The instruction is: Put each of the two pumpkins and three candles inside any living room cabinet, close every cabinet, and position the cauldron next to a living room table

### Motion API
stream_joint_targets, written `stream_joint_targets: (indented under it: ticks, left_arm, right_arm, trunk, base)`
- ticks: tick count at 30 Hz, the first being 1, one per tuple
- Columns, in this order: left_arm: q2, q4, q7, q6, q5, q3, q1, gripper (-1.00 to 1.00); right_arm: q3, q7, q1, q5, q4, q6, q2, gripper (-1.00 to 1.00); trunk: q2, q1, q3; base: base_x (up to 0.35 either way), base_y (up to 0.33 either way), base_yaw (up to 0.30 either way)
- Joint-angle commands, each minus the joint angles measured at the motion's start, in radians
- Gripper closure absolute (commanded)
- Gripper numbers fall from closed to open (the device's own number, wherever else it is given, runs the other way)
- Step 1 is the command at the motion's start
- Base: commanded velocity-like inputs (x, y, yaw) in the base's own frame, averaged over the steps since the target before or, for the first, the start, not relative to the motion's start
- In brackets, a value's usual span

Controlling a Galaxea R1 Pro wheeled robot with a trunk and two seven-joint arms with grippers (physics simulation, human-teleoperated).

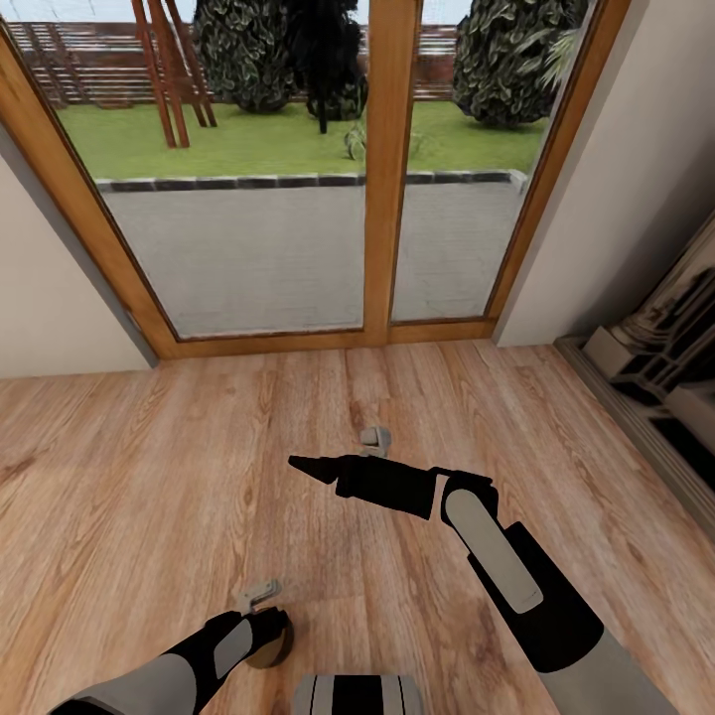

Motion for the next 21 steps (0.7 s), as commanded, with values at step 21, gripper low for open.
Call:
stream_joint_targets:
  ticks: [21]
  left_arm:
    - [0.007,-0.002,0.007,0.005,0.008,-0.007,0.0,1.0]
  right_arm:
    - [0.0,0.003,-0.001,0.004,0.002,0.002,-0.001,-1.0]
  trunk:
    - [0.001,-0.003,0.023]
  base:
    - [0.0,0.0,0.0]
